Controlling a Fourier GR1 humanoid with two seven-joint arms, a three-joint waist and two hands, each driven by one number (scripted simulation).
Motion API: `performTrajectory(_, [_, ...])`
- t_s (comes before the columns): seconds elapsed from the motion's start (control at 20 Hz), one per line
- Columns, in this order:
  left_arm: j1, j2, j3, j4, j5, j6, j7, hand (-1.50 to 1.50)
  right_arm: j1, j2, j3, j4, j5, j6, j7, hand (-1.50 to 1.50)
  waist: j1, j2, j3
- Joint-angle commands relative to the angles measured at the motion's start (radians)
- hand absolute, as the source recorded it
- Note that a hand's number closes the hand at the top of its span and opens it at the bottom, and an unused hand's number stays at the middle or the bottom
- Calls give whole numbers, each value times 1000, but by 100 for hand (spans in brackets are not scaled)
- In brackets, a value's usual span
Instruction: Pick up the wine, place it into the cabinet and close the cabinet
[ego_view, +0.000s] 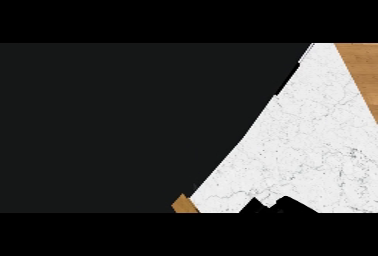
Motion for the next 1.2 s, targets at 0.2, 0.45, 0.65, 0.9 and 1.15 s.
performTrajectory(0.2, [141,145,312,46,223,-274,-57,150,-198,43,244,213,104,-176,-46,150,15,0,-2])
performTrajectory(0.45, [188,196,410,67,289,-394,-40,150,-389,43,233,456,144,-269,-151,150,19,3,-1])
performTrajectory(0.65, [215,213,471,132,327,-524,-54,150,-449,43,213,678,117,-297,-285,150,31,10,-1])
performTrajectory(0.9, [226,219,525,158,367,-574,-35,150,-600,43,148,934,28,-358,-389,150,42,13,-1])
performTrajectory(1.15, [179,249,574,187,428,-584,20,150,-615,43,92,1177,-35,-293,-541,150,26,19,1])
